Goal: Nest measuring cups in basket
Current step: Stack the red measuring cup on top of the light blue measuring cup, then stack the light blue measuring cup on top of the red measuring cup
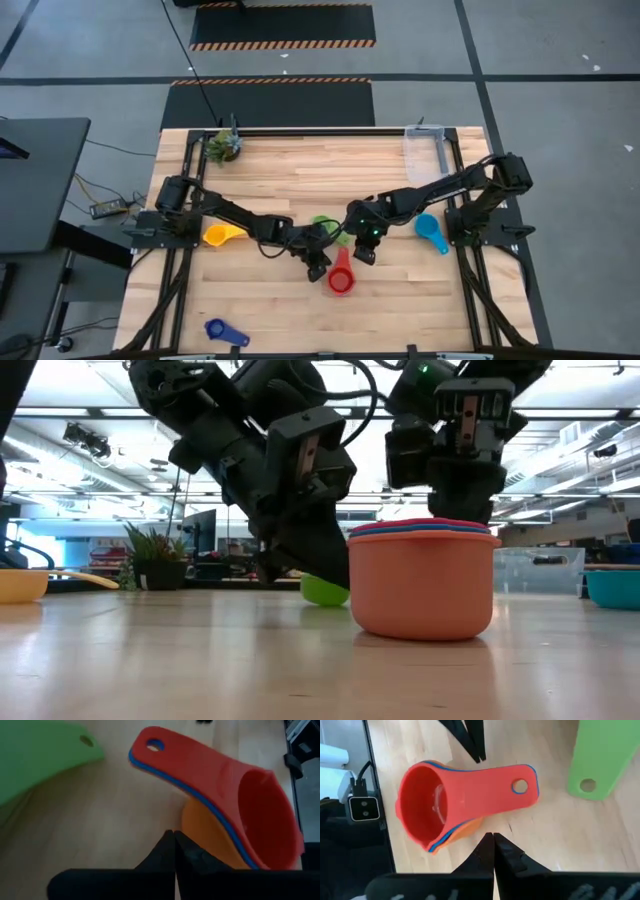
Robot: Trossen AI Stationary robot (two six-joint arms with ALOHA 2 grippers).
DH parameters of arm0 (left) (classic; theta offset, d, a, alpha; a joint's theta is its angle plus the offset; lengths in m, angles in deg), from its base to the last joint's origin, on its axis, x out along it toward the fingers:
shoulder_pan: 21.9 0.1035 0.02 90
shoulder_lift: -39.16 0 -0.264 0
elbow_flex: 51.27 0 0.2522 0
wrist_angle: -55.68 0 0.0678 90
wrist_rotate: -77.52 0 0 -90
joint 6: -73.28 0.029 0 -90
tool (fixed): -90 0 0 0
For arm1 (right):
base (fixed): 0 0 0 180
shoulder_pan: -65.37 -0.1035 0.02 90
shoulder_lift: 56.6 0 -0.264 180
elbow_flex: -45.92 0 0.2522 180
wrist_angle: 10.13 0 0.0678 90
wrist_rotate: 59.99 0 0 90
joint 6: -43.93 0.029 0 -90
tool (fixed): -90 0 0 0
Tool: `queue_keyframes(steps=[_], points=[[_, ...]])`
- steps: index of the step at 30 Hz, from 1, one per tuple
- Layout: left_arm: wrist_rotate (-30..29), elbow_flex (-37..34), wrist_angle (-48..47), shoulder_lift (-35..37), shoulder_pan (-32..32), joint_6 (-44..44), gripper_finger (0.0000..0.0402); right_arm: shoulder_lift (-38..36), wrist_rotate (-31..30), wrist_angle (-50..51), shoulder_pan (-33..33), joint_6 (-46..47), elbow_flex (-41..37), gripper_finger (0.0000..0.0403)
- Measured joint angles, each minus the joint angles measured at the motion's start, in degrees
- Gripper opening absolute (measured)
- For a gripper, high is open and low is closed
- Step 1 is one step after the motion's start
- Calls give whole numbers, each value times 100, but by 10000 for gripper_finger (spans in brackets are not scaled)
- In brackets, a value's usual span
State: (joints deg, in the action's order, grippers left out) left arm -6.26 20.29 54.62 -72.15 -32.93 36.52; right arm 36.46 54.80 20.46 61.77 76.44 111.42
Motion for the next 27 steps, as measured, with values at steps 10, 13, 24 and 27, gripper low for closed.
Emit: queue_keyframes(steps=[10,13,24,27], points=[[-74,-5,-1373,938,-2,428,0,-1317,-1140,3004,-42,-90,823,2],[-251,-6,-1706,1383,-2,614,0,-1709,-1437,3807,-87,-61,1060,2],[-1098,-6,-2858,3194,-3,790,0,-2312,-1524,5259,30,-224,1129,32],[-1515,-2,-3204,3665,17,797,0,-2201,-1821,5635,60,-232,1092,51]])
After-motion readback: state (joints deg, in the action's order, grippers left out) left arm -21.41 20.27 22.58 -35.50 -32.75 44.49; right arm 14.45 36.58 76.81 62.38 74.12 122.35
